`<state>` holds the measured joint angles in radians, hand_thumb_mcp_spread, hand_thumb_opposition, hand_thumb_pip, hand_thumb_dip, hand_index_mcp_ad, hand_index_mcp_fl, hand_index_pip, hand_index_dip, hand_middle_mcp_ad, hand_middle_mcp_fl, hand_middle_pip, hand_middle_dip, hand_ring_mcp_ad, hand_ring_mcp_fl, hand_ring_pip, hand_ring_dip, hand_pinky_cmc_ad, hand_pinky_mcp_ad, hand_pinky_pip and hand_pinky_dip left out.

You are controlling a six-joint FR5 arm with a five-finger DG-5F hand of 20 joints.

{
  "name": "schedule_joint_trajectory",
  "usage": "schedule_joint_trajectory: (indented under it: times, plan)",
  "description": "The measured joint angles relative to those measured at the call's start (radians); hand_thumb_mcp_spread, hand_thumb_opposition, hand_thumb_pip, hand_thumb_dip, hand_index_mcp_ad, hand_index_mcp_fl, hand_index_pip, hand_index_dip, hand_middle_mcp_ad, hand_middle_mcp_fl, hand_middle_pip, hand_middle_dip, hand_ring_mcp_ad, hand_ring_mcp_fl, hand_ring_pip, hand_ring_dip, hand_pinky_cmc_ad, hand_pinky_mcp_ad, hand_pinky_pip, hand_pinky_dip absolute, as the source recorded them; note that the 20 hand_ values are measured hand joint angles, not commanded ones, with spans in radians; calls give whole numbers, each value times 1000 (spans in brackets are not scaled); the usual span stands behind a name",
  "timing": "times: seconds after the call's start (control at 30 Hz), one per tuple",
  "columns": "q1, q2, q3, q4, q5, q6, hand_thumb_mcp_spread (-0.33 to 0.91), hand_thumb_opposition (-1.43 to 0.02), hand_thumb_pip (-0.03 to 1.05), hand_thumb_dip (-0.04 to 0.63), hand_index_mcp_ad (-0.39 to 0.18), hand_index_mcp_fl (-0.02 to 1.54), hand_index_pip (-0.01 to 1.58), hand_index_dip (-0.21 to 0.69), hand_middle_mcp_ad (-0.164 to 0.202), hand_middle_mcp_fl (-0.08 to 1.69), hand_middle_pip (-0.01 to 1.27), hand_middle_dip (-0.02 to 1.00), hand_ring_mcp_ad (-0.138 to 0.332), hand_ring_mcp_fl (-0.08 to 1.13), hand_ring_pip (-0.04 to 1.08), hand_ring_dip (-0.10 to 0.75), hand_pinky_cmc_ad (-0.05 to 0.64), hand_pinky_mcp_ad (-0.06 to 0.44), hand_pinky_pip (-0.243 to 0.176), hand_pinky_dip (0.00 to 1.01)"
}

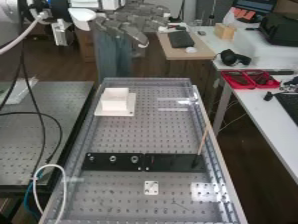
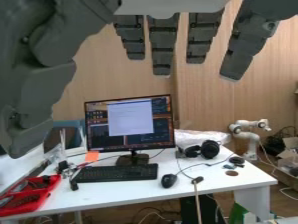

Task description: Grab the larger nut and place it in the white container

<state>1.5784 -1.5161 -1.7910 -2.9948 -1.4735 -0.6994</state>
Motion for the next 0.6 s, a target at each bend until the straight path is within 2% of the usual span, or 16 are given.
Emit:
schedule_joint_trajectory:
  times: [0.17,0.27,0.37,0.6]
  plan:
    - [5,10,-96,73,56,5,188,-726,485,63,-2,38,82,108,86,119,127,223,166,3,96,103,346,314,-75,417]
    - [5,9,-149,119,86,8,190,-744,534,70,0,42,82,94,87,113,127,223,166,5,99,103,346,314,-75,417]
    - [3,6,-186,156,107,10,188,-744,536,87,0,38,82,79,86,138,129,232,166,9,99,103,346,314,-75,417]
    - [-40,-20,-273,240,137,14,204,-773,620,113,-7,38,120,16,87,134,131,237,171,9,99,103,346,314,-75,419]
